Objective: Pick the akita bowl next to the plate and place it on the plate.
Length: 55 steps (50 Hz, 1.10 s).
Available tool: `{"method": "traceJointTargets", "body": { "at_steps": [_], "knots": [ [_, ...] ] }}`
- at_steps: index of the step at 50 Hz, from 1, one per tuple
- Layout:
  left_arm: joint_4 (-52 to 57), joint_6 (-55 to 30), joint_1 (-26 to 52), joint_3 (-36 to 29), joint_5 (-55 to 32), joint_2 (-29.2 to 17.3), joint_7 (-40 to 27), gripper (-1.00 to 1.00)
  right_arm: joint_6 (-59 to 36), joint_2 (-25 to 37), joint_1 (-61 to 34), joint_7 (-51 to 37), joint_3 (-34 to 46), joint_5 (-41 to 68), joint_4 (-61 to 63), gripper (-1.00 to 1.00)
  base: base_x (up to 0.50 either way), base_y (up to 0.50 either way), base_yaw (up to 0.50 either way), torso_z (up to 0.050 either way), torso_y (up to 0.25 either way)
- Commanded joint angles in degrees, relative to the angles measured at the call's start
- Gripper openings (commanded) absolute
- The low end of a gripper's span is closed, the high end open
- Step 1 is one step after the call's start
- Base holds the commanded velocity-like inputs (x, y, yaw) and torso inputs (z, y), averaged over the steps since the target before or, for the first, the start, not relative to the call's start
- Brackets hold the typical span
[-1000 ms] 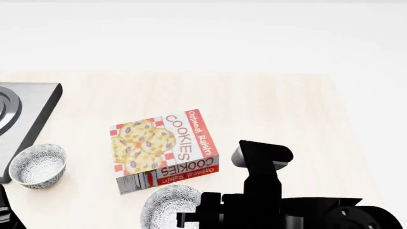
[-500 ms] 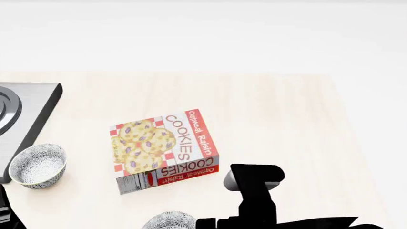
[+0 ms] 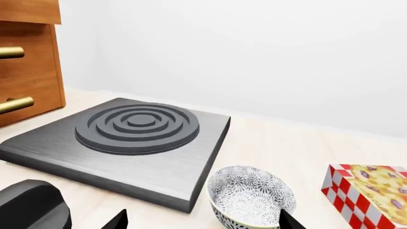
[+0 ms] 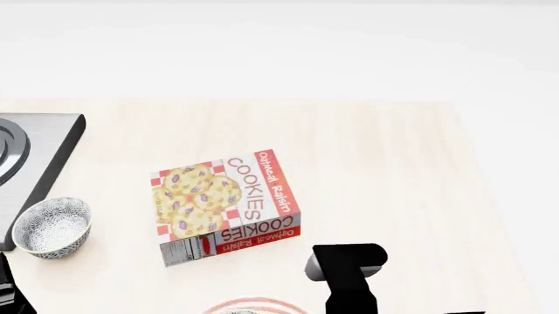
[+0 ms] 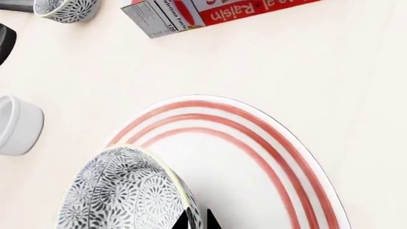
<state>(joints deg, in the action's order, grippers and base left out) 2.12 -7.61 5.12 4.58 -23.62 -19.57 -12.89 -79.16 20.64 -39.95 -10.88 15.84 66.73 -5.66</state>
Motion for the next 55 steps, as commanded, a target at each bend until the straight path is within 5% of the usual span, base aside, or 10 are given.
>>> {"method": "traceJointTargets", "body": {
  "at_steps": [1,23,24,35,55],
  "knots": [
    [0.1,0.0,0.0,-0.1,-0.1,-0.1,-0.1,1.00,1.3,0.8,0.3,0.8,1.5,-0.3,0.3,-1.00,0.00,0.00,0.00,0.000,0.000],
    [-0.3,0.4,0.0,-0.3,-0.3,-0.3,-0.2,1.00,3.8,1.5,0.3,2.1,5.3,-2.9,-1.0,-1.00,0.00,0.00,0.00,0.000,0.000],
    [-0.1,0.3,-0.1,-0.3,-0.4,-0.3,-0.2,1.00,3.9,1.5,0.2,1.8,5.2,-2.8,-0.9,1.00,0.00,0.00,0.00,0.000,0.000],
    [0.6,-0.2,-0.3,-0.4,-0.6,-0.5,-0.6,1.00,0.7,3.1,-1.5,-2.0,2.3,1.5,4.7,1.00,0.00,0.00,0.00,0.000,0.000],
    [0.8,-0.1,-0.4,-0.6,-0.9,-0.7,-0.8,1.00,-8.1,6.5,-9.0,-27.8,-5.1,26.6,17.2,1.00,0.00,0.00,0.00,0.000,0.000]
  ]
}}
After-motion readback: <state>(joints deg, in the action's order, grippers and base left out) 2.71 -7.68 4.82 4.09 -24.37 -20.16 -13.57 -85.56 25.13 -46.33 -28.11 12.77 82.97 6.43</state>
